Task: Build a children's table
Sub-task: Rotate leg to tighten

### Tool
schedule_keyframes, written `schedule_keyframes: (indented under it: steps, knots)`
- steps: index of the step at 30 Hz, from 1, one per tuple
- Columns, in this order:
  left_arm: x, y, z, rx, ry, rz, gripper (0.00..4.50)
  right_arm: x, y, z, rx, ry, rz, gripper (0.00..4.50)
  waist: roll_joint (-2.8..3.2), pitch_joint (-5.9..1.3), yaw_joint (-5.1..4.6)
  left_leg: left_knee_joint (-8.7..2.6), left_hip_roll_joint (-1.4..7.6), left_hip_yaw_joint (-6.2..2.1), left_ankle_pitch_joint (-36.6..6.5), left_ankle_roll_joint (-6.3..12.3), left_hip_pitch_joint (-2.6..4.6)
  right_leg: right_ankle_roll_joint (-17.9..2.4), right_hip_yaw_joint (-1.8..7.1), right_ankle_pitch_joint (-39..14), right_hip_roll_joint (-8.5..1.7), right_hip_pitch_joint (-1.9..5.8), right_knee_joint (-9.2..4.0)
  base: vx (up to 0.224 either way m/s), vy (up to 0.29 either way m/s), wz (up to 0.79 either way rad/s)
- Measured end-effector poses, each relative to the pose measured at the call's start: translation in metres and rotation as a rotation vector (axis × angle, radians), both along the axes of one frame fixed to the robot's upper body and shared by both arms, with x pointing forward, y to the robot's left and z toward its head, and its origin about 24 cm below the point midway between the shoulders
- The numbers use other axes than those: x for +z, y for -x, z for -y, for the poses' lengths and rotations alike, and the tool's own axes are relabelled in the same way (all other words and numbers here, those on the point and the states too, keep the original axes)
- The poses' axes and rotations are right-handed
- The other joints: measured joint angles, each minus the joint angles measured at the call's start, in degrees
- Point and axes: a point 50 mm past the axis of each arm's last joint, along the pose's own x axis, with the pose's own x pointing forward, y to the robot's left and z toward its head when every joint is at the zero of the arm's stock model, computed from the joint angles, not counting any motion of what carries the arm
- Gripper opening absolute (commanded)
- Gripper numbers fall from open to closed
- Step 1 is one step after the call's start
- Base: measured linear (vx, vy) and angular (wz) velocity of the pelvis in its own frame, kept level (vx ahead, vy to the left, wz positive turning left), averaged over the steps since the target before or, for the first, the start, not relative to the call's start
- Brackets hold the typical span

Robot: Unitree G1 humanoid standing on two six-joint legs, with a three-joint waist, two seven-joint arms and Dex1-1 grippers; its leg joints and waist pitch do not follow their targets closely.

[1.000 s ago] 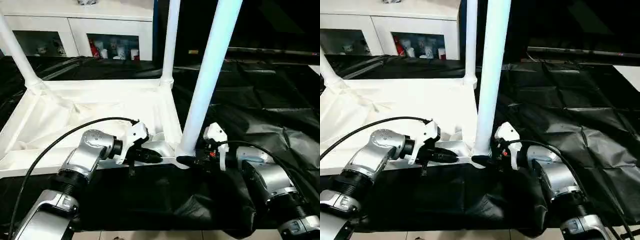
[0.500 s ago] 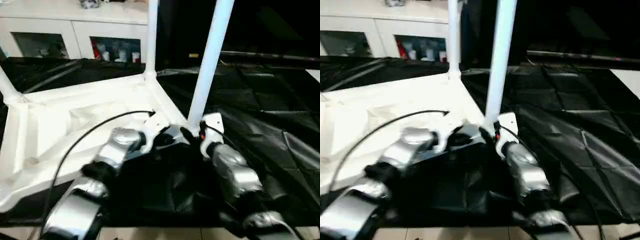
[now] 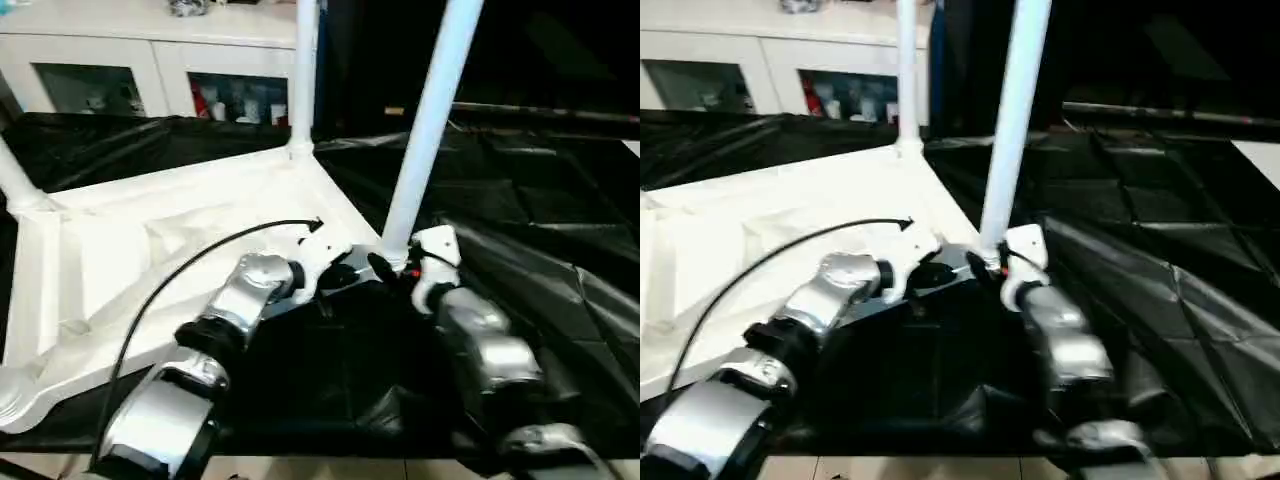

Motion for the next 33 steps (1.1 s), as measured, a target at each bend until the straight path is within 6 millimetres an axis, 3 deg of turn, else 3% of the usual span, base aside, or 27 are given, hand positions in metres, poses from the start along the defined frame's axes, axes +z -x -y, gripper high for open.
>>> schedule_keyframes:
  steps: [4, 12, 16, 22, 28, 33]
  knots:
    - [0.002, 0.011, -0.026, -0.122, 0.016, -0.040, 0.00, 0.007, 0.015, 0.012, 0.245, 0.045, -0.038, 3.97, 0.00, 0.00, -0.08, -0.18, 0.12, -0.01, 0.00, 0.00, -0.03, 0.08, -0.04, -0.09, 0.11, -0.11, 0.01, 0.000, 0.000, 0.00]
    - [0.004, 0.028, -0.037, -0.276, 0.109, -0.140, 0.00, 0.012, 0.025, 0.004, 0.446, 0.021, -0.075, 3.97, -0.24, 0.17, 0.71, 0.10, 0.13, 0.02, 0.01, 0.08, -0.36, 0.02, -0.09, -0.15, 0.04, -0.38, -0.02, 0.000, 0.000, 0.00]
    - [0.004, 0.030, -0.040, -0.285, 0.137, -0.152, 0.00, 0.014, 0.027, 0.008, 0.472, 0.038, -0.084, 3.97, -0.57, 0.36, 0.77, 0.27, 0.17, 0.02, -0.05, 0.07, -0.46, -0.03, -0.11, -0.11, 0.04, -0.39, -0.01, 0.000, 0.000, 0.00]
    - [0.006, 0.031, -0.040, -0.289, 0.141, -0.154, 0.00, 0.012, 0.028, 0.005, 0.491, 0.039, -0.091, 3.50, -0.93, 0.58, 0.52, 0.28, 0.19, 0.01, -0.05, 0.06, -0.46, -0.05, -0.13, -0.11, 0.04, -0.39, 0.00, 0.000, 0.000, 0.00]
    - [0.006, 0.032, -0.041, -0.289, 0.147, -0.163, 0.00, 0.012, 0.028, 0.005, 0.490, 0.039, -0.090, 2.90, -0.97, 0.60, 0.27, 0.29, 0.20, 0.01, -0.05, 0.10, -0.47, -0.05, -0.15, -0.11, 0.04, -0.39, 0.01, 0.000, 0.000, 0.00]
    - [0.006, 0.033, -0.042, -0.289, 0.144, -0.168, 0.00, 0.011, 0.028, 0.004, 0.492, 0.034, -0.084, 2.73, -0.98, 0.61, 0.20, 0.37, 0.20, 0.01, -0.06, 0.08, -0.47, -0.05, -0.15, -0.10, 0.04, -0.39, 0.05, 0.000, 0.000, 0.00]
